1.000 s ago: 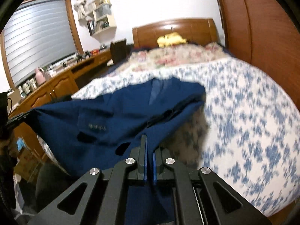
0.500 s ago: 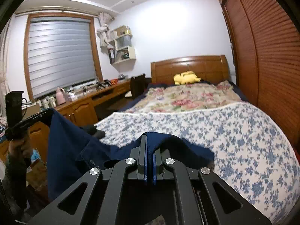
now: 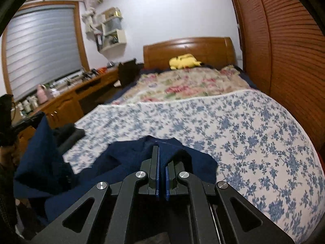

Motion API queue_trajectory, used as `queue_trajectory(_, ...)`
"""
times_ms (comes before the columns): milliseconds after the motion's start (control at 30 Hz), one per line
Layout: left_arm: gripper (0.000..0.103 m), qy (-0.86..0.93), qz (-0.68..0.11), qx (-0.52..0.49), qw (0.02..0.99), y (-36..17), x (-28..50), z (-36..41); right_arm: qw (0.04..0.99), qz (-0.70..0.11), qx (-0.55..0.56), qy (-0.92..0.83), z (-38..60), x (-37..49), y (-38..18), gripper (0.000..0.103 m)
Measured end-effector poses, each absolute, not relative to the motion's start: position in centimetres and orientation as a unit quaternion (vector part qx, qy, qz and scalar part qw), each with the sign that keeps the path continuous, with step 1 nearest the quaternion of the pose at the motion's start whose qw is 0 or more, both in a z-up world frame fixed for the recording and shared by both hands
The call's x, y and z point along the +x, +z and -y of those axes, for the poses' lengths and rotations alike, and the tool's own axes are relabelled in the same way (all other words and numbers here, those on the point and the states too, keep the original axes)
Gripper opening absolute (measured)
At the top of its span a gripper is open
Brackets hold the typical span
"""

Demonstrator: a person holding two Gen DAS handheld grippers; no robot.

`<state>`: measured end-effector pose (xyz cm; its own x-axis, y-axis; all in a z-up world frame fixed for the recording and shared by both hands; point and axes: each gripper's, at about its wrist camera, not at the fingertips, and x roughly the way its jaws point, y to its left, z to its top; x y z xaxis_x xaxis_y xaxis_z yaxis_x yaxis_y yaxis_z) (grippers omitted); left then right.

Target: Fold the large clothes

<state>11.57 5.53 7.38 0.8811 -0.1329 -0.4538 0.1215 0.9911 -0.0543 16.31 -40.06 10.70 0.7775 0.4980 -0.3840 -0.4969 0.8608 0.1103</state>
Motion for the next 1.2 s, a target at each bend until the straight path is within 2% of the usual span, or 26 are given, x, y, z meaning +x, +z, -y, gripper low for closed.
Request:
queue_trajectory(300,0.004,-0.047,-0.251,-0.011,0.967,6.8,20.8,-7.1,0.951,-0.213,-0.003,0.225,37.7,22.0,13.2,0.004)
queue_trajectory(500,0.005,-0.063,-0.303,-0.022,0.951,3.6,24.7,-7.5,0.943,-0.260,-0.015,0.205,35.6,25.2,9.9,0.004)
queue_trajectory(600,0.010,-0.058,-0.322,-0.009,0.945,1.5,24.9,-7.1,0.936,-0.294,-0.032,0.193,33.9,25.9,8.0,0.008)
queue_trajectory(667,0.017,-0.061,-0.329,-0.004,0.942,0.6,24.7,-6.8,0.933,-0.306,-0.048,0.185,33.0,25.5,7.1,0.010)
queue_trajectory(700,0.019,-0.061,-0.331,0.001,0.942,0.1,24.5,-6.6,0.932,-0.310,-0.058,0.181,32.6,25.3,6.8,0.016)
queue_trajectory(800,0.026,-0.065,-0.333,0.005,0.941,-0.6,23.6,-6.4,0.935,-0.304,-0.083,0.162,31.3,24.3,6.8,0.049)
queue_trajectory(833,0.031,-0.072,-0.334,0.001,0.940,-0.7,23.2,-6.4,0.937,-0.300,-0.089,0.158,30.8,23.7,6.9,0.052)
queue_trajectory(933,0.036,-0.086,-0.338,-0.008,0.937,-1.0,22.5,-6.5,0.935,-0.297,-0.092,0.169,29.8,22.4,6.9,0.054)
queue_trajectory(1033,0.049,-0.095,-0.340,-0.015,0.936,-1.5,21.4,-6.4,0.928,-0.298,-0.100,0.200,28.6,21.0,6.7,0.055)
queue_trajectory(1100,0.051,-0.100,-0.344,-0.024,0.933,-2.2,20.8,-6.4,0.922,-0.299,-0.108,0.219,27.1,20.0,6.7,0.055)
queue_trajectory(1133,0.059,-0.101,-0.348,-0.029,0.932,-2.7,20.5,-6.4,0.919,-0.302,-0.109,0.228,26.6,19.8,6.4,0.056)
queue_trajectory(1200,0.062,-0.103,-0.352,-0.038,0.929,-3.4,19.8,-6.5,0.912,-0.309,-0.108,0.249,25.4,19.0,6.2,0.056)
